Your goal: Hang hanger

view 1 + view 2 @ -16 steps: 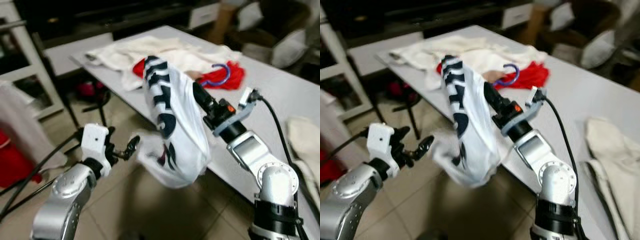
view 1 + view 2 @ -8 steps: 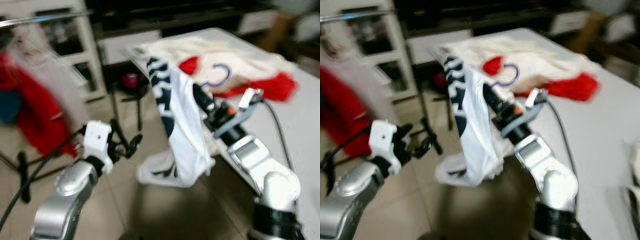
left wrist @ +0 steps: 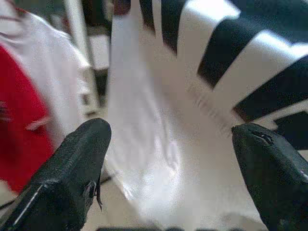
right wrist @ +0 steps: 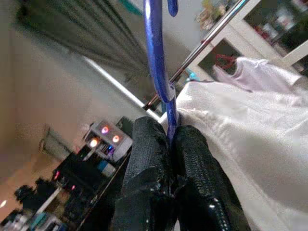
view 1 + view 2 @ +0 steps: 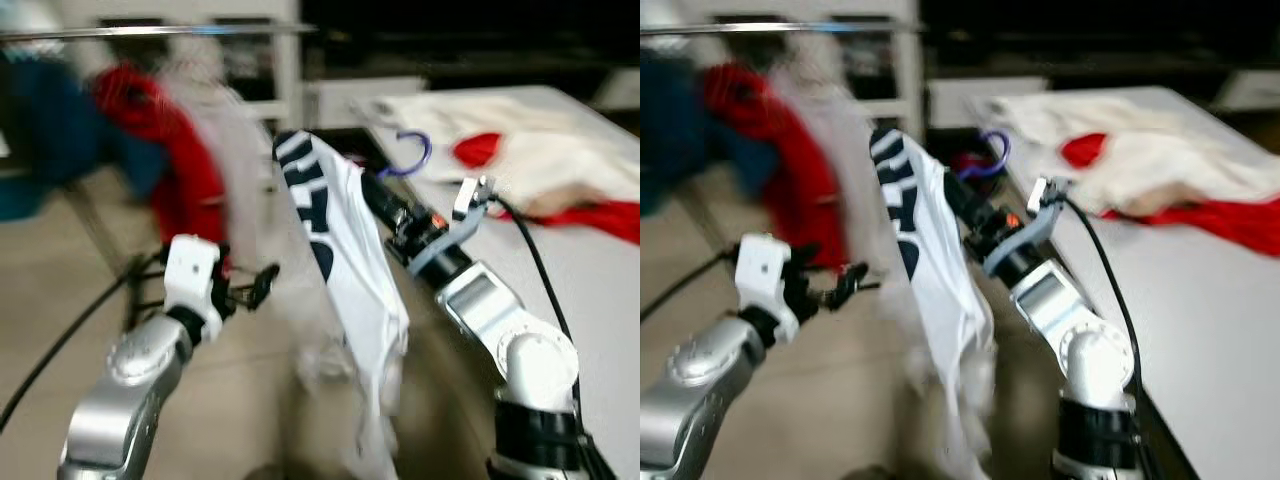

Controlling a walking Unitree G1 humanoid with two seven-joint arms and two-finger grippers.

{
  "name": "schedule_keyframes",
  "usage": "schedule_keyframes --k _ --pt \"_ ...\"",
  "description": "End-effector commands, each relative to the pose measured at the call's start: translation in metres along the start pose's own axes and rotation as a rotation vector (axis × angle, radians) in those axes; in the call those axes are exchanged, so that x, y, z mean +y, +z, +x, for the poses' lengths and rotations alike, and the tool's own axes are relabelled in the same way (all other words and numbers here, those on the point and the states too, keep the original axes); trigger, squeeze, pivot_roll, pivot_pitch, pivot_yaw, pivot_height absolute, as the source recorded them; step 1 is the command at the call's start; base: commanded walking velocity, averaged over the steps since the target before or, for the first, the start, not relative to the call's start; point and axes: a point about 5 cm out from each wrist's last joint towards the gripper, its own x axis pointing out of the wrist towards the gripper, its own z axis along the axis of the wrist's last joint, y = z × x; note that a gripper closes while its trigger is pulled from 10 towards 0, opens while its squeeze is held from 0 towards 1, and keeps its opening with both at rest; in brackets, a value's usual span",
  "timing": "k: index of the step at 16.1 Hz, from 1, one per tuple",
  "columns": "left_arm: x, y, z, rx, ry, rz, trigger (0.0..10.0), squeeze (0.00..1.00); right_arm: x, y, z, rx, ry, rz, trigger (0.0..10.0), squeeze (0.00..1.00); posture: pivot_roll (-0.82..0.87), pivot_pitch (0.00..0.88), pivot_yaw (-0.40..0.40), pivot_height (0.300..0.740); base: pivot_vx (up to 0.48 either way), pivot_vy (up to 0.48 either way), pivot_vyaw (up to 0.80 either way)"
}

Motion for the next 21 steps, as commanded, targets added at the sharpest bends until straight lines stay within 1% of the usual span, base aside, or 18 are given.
schedule_keyframes --k 1,2,3,4,6,7,8,10,11,12,13,14,15,17,18,19,20,21 --pt "0.003 -0.002 -0.001 0.01 0.011 -0.004 10.0 0.7 -0.002 0.006 0.003 -0.033 -0.045 -0.072 10.0 0.0 0.01 0.0 -0.015 0.74 0.0 0.0 0.77" --pt "0.005 -0.003 -0.002 0.012 0.018 -0.012 10.0 0.71 -0.003 0.008 0.005 -0.035 -0.073 -0.145 10.0 0.0 0.01 0.0 -0.01 0.74 0.0 0.0 0.77" --pt "0.005 -0.003 -0.002 0.012 0.018 -0.012 10.0 0.71 -0.003 0.008 0.005 -0.035 -0.073 -0.145 10.0 0.0 0.01 0.0 -0.01 0.74 0.0 0.0 0.77" --pt "0.005 -0.005 -0.002 0.019 0.024 -0.009 10.0 0.71 -0.006 0.009 0.006 -0.022 -0.099 -0.233 10.0 0.0 0.01 0.0 -0.009 0.74 0.0 0.0 0.77" --pt "0.004 -0.004 0.001 0.018 0.024 -0.007 10.0 0.7 -0.013 0.006 0.01 0.034 -0.16 -0.492 10.0 0.0 0.02 0.0 -0.013 0.74 0.0 0.0 0.77" --pt "0.012 -0.003 0.002 0.024 0.059 0.01 10.0 0.69 -0.017 0.001 0.016 0.081 -0.188 -0.613 10.0 0.0 0.01 0.0 -0.024 0.74 0.0 0.0 0.77" --pt "0.02 -0.003 0.001 0.028 0.103 0.014 10.0 0.69 -0.017 -0.007 0.02 0.136 -0.173 -0.693 10.0 0.0 0.01 0.0 -0.019 0.74 0.0 0.0 0.77" --pt "0.025 -0.007 0.001 0.046 0.133 0.029 10.0 0.69 -0.018 -0.011 0.019 0.18 -0.152 -0.754 10.0 0.0 0.01 0.0 -0.02 0.74 0.0 0.0 0.78" --pt "0.026 -0.008 0.002 0.06 0.143 0.05 10.0 0.69 -0.024 -0.014 0.018 0.215 -0.166 -0.828 10.0 0.0 0.01 0.0 -0.018 0.74 0.0 0.0 0.78" --pt "0.026 -0.005 0.004 0.049 0.132 0.049 10.0 0.54 -0.026 -0.013 0.018 0.206 -0.172 -0.819 10.0 0.0 0.02 0.0 -0.017 0.74 0.0 0.0 0.0" --pt "0.025 -0.004 0.005 0.041 0.123 0.046 10.0 0.54 -0.026 -0.013 0.018 0.197 -0.177 -0.784 10.0 0.0 0.02 0.0 -0.018 0.74 0.0 0.0 0.0" --pt "0.024 -0.002 0.007 0.036 0.116 0.051 10.0 0.26 -0.028 -0.013 0.018 0.186 -0.184 -0.744 10.0 0.0 0.01 0.0 -0.026 0.74 0.0 0.0 0.0" --pt "0.023 0.0 0.01 0.026 0.105 0.052 10.0 0.04 -0.03 -0.017 0.017 0.17 -0.205 -0.666 10.0 0.0 0.0 0.0 -0.016 0.74 0.0 0.0 0.0" --pt "0.024 -0.003 0.012 0.04 0.12 0.077 10.0 0.0 -0.032 -0.023 0.014 0.177 -0.193 -0.638 10.0 0.0 0.0 0.0 -0.01 0.74 0.0 0.0 0.0" --pt "0.031 -0.005 0.013 0.057 0.149 0.08 10.0 0.0 -0.031 -0.024 0.012 0.187 -0.17 -0.63 10.0 0.0 0.0 0.0 -0.01 0.74 0.0 0.0 0.0" --pt "0.035 -0.004 0.013 0.056 0.163 0.088 10.0 0.35 -0.029 -0.024 0.012 0.19 -0.157 -0.627 10.0 0.0 0.0 0.0 -0.013 0.74 0.0 0.0 0.0" --pt "0.045 -0.001 0.011 0.038 0.196 0.093 10.0 1.0 -0.023 -0.024 0.014 0.206 -0.104 -0.617 10.0 0.0 -0.01 0.0 -0.013 0.74 0.0 0.0 0.0" --pt "0.053 0.002 0.011 0.027 0.224 0.117 10.0 1.0 -0.016 -0.025 0.014 0.227 -0.052 -0.613 10.0 0.0 -0.01 0.0 -0.014 0.74 0.0 0.0 0.0"
